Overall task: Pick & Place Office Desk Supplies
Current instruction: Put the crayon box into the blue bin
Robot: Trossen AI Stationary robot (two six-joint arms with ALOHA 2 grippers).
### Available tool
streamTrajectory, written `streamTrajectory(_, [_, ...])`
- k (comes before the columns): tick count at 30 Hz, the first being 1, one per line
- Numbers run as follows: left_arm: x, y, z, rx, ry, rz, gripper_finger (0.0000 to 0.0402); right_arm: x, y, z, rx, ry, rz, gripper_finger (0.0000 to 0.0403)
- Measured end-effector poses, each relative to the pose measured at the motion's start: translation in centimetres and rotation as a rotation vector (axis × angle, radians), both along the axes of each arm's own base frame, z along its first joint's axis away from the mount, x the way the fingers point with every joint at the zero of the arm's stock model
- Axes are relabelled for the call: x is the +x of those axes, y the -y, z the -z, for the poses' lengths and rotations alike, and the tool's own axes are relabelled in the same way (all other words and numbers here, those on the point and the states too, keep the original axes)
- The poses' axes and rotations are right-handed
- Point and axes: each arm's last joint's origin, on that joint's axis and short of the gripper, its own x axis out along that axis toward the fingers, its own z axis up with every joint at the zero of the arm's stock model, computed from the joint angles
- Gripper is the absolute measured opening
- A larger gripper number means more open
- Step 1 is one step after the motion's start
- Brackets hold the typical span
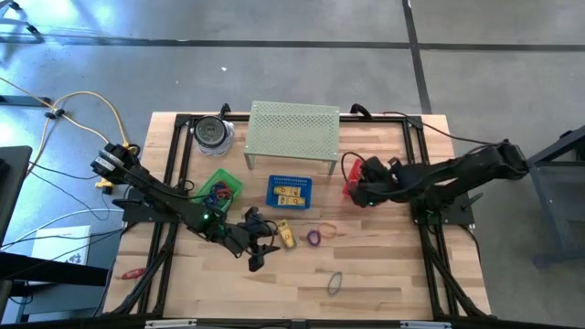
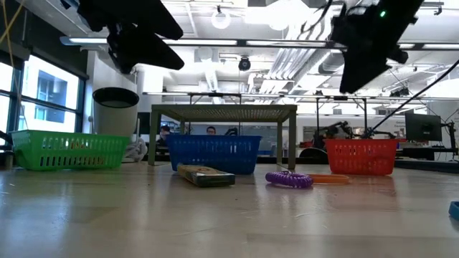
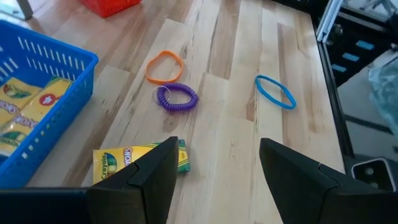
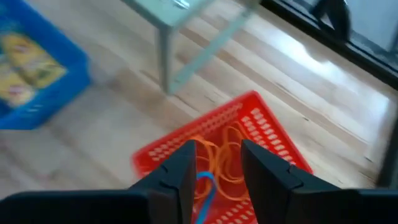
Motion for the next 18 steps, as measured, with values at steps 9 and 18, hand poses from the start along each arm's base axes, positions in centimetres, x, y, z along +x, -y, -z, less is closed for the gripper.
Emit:
streamTrajectory(9, [-0.7,1.2,0.2,0.094,-0.013,0.093,0.0219,-0.9,-6.9,-0.8,-0.039,0.231,-0.218,0.0110])
streamTrajectory(18, [-0.8,1.6,2.1,0.138,-0.122,0.110,0.0219,-1.3,-15.0,0.7,-0.200,0.452,-0.432,0.0107])
